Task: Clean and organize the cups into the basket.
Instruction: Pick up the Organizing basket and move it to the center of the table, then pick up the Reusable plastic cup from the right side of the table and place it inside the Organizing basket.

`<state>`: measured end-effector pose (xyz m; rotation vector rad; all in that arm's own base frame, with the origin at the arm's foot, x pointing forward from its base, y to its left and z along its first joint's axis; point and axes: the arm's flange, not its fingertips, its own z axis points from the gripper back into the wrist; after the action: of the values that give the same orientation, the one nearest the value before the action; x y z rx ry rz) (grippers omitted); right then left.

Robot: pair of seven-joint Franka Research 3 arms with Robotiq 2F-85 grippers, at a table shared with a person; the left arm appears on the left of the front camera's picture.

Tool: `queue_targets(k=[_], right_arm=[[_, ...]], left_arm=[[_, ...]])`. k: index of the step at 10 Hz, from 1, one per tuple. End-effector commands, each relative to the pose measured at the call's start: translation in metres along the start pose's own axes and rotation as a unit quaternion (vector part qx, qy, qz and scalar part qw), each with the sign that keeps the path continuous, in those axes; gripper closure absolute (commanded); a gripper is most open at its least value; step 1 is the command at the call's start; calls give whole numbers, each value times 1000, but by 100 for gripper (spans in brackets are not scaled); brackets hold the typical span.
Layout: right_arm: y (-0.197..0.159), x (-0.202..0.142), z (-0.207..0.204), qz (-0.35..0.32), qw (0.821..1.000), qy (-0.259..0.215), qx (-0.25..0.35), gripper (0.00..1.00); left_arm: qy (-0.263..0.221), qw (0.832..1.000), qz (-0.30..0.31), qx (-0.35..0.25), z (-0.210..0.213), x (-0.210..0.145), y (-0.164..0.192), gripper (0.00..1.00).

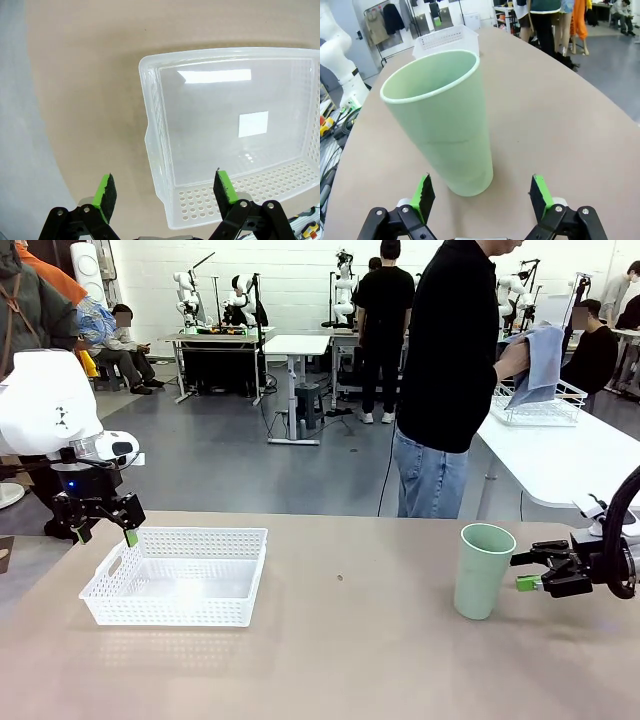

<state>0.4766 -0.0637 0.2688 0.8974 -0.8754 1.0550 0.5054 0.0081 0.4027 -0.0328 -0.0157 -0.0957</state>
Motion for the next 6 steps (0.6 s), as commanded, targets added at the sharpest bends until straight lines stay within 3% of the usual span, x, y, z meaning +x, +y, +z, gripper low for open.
queue_targets(k=[1, 6], right_arm=[[1, -2, 2, 1, 1000, 6, 3, 0], [0, -1, 1, 0, 1000, 2, 0, 0]], left_arm=[[4, 1000, 1, 1, 1, -2, 2, 0], [0, 1000, 0, 0, 0, 0, 0, 0]])
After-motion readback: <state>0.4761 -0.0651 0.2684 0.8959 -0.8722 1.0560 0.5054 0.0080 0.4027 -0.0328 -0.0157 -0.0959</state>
